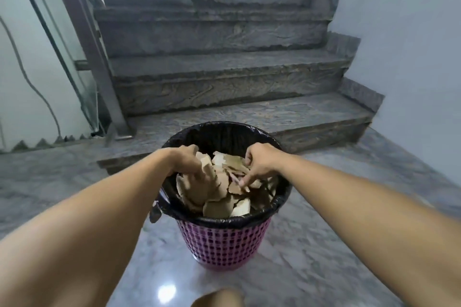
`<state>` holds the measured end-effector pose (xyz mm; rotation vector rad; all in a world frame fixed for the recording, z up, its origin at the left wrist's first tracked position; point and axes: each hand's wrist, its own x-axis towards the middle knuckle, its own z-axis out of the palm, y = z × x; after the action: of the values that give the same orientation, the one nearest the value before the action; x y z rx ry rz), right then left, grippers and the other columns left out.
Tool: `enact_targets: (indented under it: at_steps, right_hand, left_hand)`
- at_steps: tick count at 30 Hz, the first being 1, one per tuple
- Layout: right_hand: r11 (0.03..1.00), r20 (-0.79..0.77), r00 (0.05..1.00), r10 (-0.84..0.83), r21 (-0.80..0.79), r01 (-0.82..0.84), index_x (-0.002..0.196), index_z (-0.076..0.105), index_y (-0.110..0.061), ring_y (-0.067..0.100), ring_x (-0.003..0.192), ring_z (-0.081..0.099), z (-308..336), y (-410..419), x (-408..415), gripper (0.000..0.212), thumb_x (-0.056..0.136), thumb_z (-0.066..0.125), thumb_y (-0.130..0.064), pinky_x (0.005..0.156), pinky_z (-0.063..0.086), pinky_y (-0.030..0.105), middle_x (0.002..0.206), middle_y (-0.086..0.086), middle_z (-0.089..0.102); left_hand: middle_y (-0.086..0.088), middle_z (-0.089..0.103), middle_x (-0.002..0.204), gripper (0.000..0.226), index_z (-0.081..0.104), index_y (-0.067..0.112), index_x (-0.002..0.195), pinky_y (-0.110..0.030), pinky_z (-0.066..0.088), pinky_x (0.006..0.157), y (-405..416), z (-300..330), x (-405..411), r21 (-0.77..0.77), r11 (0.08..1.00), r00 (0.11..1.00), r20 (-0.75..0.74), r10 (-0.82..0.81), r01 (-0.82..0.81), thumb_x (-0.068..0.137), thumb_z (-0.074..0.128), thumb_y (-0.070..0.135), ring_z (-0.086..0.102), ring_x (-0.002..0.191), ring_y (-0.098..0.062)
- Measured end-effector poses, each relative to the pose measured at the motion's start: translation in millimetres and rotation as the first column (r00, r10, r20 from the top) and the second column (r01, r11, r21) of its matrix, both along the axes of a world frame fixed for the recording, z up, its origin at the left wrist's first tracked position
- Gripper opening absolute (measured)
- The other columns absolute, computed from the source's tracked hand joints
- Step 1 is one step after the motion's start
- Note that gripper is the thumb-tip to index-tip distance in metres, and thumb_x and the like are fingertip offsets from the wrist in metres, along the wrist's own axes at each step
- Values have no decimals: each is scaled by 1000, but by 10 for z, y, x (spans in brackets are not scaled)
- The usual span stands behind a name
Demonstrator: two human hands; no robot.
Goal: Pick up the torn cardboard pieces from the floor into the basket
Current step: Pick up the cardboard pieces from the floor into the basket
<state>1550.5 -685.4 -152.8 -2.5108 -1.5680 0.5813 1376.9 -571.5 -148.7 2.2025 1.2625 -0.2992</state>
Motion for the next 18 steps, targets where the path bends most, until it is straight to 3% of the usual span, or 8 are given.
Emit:
enact_targets:
  at_steps: [3, 5, 7, 10, 13, 18]
  right_hand:
    - [998, 5, 999, -32, 53, 31, 82, 59, -24, 23, 93, 64, -86, 3, -17, 34, 63, 85, -34, 85, 55, 36, 98, 1, 66]
    - [994, 19, 999, -36, 104, 34, 99, 60, -27, 26, 105, 61, -126, 23, -50, 28, 76, 75, -31, 90, 52, 36, 110, 2, 64]
    - [998, 9, 1000, 13, 54, -13, 132, 53, -23, 29, 121, 54, -187, 38, -101, 48, 87, 65, -35, 101, 46, 39, 131, 6, 58]
    - [984, 6, 993, 116, -138, -114, 141, 47, -18, 31, 123, 53, -331, 41, -207, 62, 87, 65, -42, 103, 45, 39, 137, 10, 56]
    - [950, 49, 986, 160, -281, -140, 142, 45, -20, 31, 121, 54, -457, 36, -295, 69, 82, 71, -39, 101, 46, 39, 135, 9, 55]
    - [860, 41, 968, 247, -471, -199, 149, 35, -17, 30, 126, 49, -557, 69, -317, 66, 89, 59, -8, 104, 44, 39, 142, 11, 48]
  left_hand:
    - [-9, 24, 156, 115, 6, 17, 155, -39, 42, 107, -48, -132, -111, 77, 987, 971, -206, -124, 143, 70, 83, 33, 33, 138, -31]
    - [-8, 28, 154, 122, 7, 20, 154, -42, 44, 105, -105, -185, -138, 61, 981, 949, -274, -158, 181, 64, 87, 35, 38, 136, -32]
    - [-6, 48, 139, 105, 28, 18, 146, -40, 52, 91, -152, -248, -104, 20, 988, 957, -255, -142, 151, 62, 89, 29, 53, 118, -30]
    - [-3, 64, 112, 67, 55, 13, 124, -32, 52, 79, -279, -376, -17, 55, 975, 952, -235, -196, 214, 65, 86, 24, 61, 99, -23]
    - [-8, 57, 123, 66, 49, 12, 130, -32, 49, 87, -330, -564, 64, 108, 956, 925, -303, -228, 271, 72, 80, 21, 57, 109, -25]
    - [-12, 49, 136, 59, 44, 9, 140, -31, 44, 91, -374, -595, 149, 41, 932, 850, -426, -310, 360, 85, 66, 12, 50, 120, -27]
